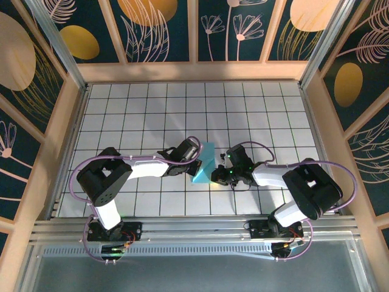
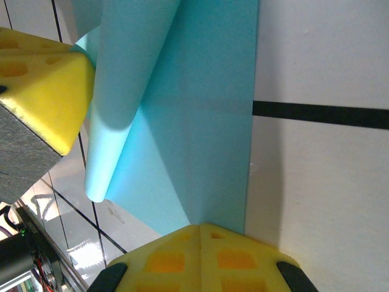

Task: Fold a paper plane with a square sheet of paper (fold left side to right side)
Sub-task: Fold the triangle a second time at the center of the table.

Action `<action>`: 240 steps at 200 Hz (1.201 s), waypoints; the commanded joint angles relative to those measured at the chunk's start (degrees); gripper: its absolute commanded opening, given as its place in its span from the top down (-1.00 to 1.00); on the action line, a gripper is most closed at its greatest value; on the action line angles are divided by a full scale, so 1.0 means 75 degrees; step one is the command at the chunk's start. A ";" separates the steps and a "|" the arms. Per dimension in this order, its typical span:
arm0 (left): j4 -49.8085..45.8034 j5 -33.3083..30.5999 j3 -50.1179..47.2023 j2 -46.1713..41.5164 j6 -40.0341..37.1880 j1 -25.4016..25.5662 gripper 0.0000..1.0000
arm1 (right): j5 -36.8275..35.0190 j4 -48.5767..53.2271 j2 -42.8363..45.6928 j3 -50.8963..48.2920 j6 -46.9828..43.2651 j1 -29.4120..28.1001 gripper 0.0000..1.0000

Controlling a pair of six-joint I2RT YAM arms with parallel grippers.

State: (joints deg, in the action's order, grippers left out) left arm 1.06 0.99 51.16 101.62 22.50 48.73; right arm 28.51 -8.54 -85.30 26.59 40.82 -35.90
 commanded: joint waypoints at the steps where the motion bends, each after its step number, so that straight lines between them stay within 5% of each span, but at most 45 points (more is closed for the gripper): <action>1: -0.0101 -0.0018 0.0148 -0.0165 -0.0186 -0.0047 1.00 | -0.0498 0.0625 -0.0274 -0.0069 -0.0092 -0.0024 1.00; 240: 0.0011 0.0108 0.0157 -0.0166 -0.0474 -0.0046 1.00 | -0.0614 0.0837 -0.0317 0.0100 -0.0291 0.0082 1.00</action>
State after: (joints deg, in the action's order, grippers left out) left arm 1.08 1.45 51.22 99.68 19.92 48.73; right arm 28.42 -7.01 -85.73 27.73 40.03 -35.73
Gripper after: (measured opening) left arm 0.054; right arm 0.055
